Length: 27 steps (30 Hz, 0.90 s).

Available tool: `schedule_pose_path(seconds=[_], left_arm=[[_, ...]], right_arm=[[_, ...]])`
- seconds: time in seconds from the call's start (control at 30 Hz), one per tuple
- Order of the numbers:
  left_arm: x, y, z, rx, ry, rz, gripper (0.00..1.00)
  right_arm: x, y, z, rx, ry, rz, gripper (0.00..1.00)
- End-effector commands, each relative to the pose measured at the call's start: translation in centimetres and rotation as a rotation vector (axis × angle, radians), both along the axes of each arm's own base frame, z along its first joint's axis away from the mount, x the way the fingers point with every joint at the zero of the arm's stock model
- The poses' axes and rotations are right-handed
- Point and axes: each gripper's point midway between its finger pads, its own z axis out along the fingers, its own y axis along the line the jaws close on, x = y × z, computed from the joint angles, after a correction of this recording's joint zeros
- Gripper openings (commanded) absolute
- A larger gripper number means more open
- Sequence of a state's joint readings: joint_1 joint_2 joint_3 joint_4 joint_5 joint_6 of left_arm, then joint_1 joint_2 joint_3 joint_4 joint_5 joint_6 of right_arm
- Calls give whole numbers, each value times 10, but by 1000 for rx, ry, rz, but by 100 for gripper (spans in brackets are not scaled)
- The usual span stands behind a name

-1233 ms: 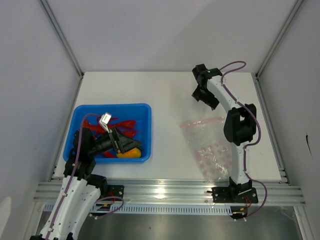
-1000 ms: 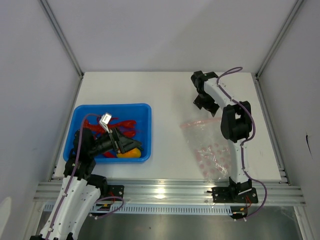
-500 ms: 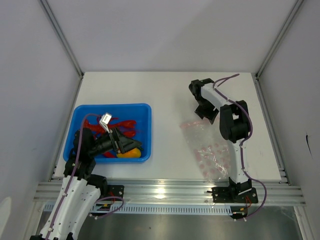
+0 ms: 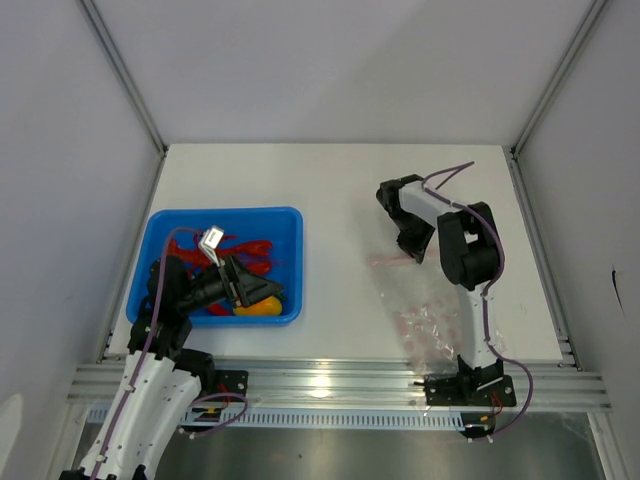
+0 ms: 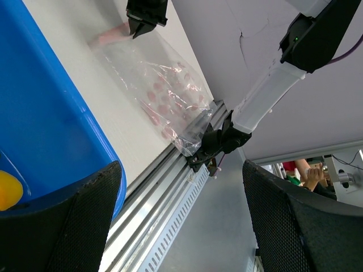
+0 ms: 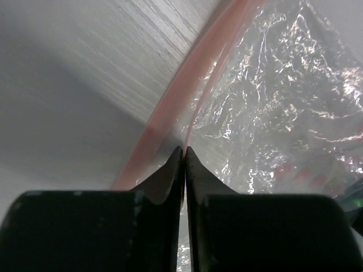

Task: Place the food in the zip-top bag and seal the zipper
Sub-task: Pick up the zipper food storage bag at the center of the board.

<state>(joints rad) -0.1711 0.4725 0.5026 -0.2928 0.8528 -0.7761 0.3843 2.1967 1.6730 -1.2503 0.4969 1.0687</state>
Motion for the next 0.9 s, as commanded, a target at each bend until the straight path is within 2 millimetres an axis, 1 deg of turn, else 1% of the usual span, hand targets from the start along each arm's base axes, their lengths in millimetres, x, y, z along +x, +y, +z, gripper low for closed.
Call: schedule_pose_path(seconds=[0.0,0.03,0.13,0.17,0.2,0.23,0.27,0.3,0.33,0.4,0.43,0.47,0.5,0.53,0.57,0.6,0.63,0.67,0.7,0.73,0.77,0.8,0.83,0.87], left_arm=[[0,-1,2,-1,-39,-23,88],[1,-1,1,2,-36,-25,88],[0,-1,3,2,-42,-34,86],[0,-2,4,2,-46,-37,84],[0,-2,3,2,-44,-43,83],[0,-3,4,1,-49,-54,81],[1,-3,4,2,-51,-59,80],[1,-3,5,5,-56,-63,79],[3,-4,7,6,-65,-66,78],[6,-5,6,12,-57,-72,76],[7,-5,7,18,-65,-74,74],[9,-5,7,22,-60,-77,72],[10,-6,8,29,-65,-80,72],[13,-6,6,37,-54,-73,71],[14,-7,8,40,-50,-72,71],[13,-10,5,46,-28,-86,71],[13,-12,4,51,-16,-90,71],[16,-14,3,63,-9,-80,71],[10,-23,6,66,-5,-116,72],[8,-27,5,73,-2,-125,72],[12,-30,6,87,-8,-104,73],[4,-40,8,92,-9,-138,73],[4,-45,7,101,3,-142,74],[4,-48,5,105,15,-143,74]], right_arm=[[8,3,13,16,-80,17,3],[8,5,15,17,-81,26,0],[10,13,36,0,-128,95,0],[10,17,43,-1,-145,123,0],[9,26,59,7,-168,182,0],[12,34,67,21,-197,222,0],[13,41,85,39,-236,265,0],[10,52,94,46,-241,348,0],[11,59,104,62,-267,388,0],[6,75,119,113,-285,477,0],[2,87,136,149,-321,566,0],[-4,99,142,207,-326,614,0],[-13,104,144,233,-324,657,0],[-19,119,164,278,-388,755,0],[-27,126,171,310,-407,802,0],[-36,135,176,356,-419,849,0],[-49,142,187,391,-462,903,0],[-58,146,191,409,-471,939,0],[-65,149,193,432,-481,959,0],[-76,153,188,468,-470,987,0],[-88,158,198,503,-499,1018,0],[-96,159,198,518,-502,1028,0],[-104,160,193,531,-495,1035,0],[-117,164,201,560,-518,1065,0]])
